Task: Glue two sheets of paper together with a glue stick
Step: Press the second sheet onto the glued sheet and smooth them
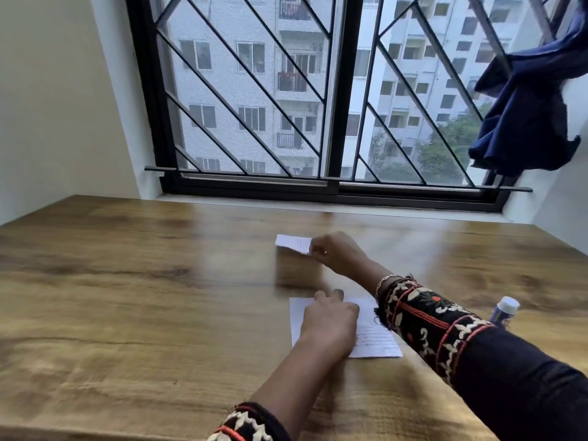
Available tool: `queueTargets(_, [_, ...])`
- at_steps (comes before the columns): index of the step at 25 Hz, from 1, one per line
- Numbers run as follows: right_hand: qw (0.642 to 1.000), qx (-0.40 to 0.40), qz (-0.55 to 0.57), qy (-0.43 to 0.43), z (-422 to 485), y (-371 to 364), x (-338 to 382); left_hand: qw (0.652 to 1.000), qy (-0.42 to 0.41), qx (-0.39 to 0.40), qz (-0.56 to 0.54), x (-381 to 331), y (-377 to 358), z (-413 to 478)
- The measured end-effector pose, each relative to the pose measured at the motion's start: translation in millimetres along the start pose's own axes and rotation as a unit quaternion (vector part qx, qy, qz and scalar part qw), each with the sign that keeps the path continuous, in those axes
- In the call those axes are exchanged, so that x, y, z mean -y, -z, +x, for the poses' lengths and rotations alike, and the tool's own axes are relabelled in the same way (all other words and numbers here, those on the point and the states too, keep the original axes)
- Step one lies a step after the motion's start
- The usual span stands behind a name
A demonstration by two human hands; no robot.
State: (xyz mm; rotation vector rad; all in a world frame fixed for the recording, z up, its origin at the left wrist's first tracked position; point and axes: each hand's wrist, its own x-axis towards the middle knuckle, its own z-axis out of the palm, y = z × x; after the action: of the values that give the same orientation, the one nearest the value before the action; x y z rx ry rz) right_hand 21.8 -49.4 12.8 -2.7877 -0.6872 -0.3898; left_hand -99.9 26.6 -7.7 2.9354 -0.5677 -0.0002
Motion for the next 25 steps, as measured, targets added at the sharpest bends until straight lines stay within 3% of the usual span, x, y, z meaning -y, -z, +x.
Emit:
queueTargets(4, [0.966, -0.104, 0.232, -0.053, -14, 36, 1, 1.0, 0.004, 0.007, 0.006, -1, 2, -2])
queueTargets(8, [0.881, -0.118, 0.449, -0.093, -43, 71, 1, 0.999, 0.014, -0.007, 0.045, -5, -4, -3])
queueTargets(11, [0.842, -0.124, 0.515, -0.099, -70, 93, 2, 0.997, 0.015, -0.033, 0.061, -7, -11, -5])
queueTargets(15, [0.834, -0.134, 0.527, -0.096, -102, 113, -2, 0.949, -0.017, -0.306, 0.072, -6, -13, -14])
queueTargets(17, [0.839, -0.128, 0.521, -0.088, -115, 121, -3, 0.871, -0.024, -0.49, -0.029, -2, 2, -16])
queueTargets(19, [0.847, -0.11, 0.514, -0.076, -126, 130, -1, 0.811, -0.001, -0.572, -0.122, 2, 36, -19])
queueTargets(20, [0.853, -0.098, 0.509, -0.07, -129, 133, 0, 0.811, 0.011, -0.568, -0.139, 4, 52, -20])
queueTargets(21, [0.857, -0.088, 0.504, -0.064, -132, 135, 1, 0.833, 0.017, -0.534, -0.146, 5, 69, -21])
queueTargets(23, [0.86, -0.071, 0.502, -0.062, -137, 139, 4, 0.893, 0.012, -0.409, -0.186, 8, 94, -21])
queueTargets(25, [0.86, -0.064, 0.503, -0.063, -140, 141, 5, 0.906, -0.001, -0.321, -0.275, 9, 108, -21])
